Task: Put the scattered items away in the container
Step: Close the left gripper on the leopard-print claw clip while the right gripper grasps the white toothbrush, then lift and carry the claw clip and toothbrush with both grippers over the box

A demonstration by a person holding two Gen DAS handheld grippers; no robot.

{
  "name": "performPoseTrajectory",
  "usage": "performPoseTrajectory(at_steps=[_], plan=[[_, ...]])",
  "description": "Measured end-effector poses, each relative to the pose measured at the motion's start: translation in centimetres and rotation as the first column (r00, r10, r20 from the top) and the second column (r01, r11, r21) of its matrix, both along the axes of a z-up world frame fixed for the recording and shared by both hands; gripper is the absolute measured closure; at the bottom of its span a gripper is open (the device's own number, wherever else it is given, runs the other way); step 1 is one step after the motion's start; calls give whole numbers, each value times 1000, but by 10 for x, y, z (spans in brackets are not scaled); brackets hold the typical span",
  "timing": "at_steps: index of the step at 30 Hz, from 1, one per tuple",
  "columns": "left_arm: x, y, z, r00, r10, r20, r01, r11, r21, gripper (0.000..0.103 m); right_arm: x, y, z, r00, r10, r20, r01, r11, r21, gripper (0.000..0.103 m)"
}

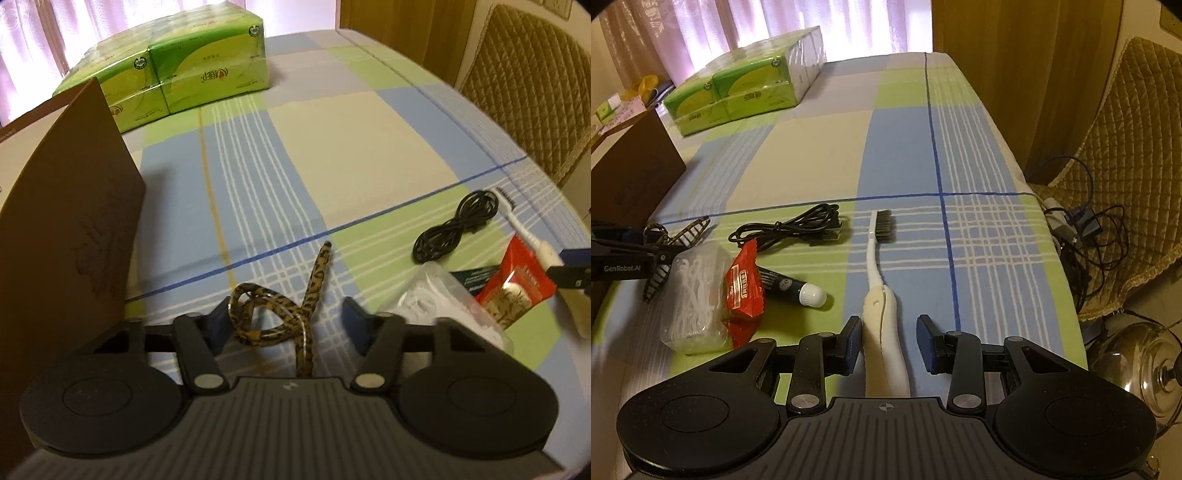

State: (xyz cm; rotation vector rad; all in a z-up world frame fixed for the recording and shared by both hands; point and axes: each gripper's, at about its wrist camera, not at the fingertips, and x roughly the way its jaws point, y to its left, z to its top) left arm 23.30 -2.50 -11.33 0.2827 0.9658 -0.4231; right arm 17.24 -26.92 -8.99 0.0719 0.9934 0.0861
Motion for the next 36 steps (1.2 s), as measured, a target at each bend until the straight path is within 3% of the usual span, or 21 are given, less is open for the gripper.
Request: performPoseTrajectory(at_steps=[2, 9, 16, 17, 20, 29, 36], plan=[[-3, 1, 1, 1000, -5, 6, 5, 1000, 0, 65, 0, -1, 0, 1000, 8, 3, -8, 1000, 1, 63], [-27, 9, 3, 1000, 13, -16, -13, 1000, 20, 65, 3, 1, -2, 999, 46, 14, -45, 999, -19, 63], [-52, 27, 6, 998, 39, -44, -38, 999, 33, 65, 8, 16, -5, 993, 118, 10, -116, 986, -117, 64], [-53, 27, 6, 998, 41, -45, -40, 999, 34, 65, 7, 16, -5, 993, 119, 9, -117, 986, -118, 80], [-55, 27, 6, 998, 41, -51, -39, 999, 38, 65, -1, 18, -5, 992, 127, 9, -125, 985, -116, 81], [-77, 23, 10, 998, 11, -69, -9, 999, 39, 66, -25, -6, 18, 999, 34, 24, -36, 998, 55, 81], [-93, 23, 33, 999, 14, -34, -14, 1000, 17, 66, -34, -3, 48, 998, 55, 44, -61, 987, 151, 81]])
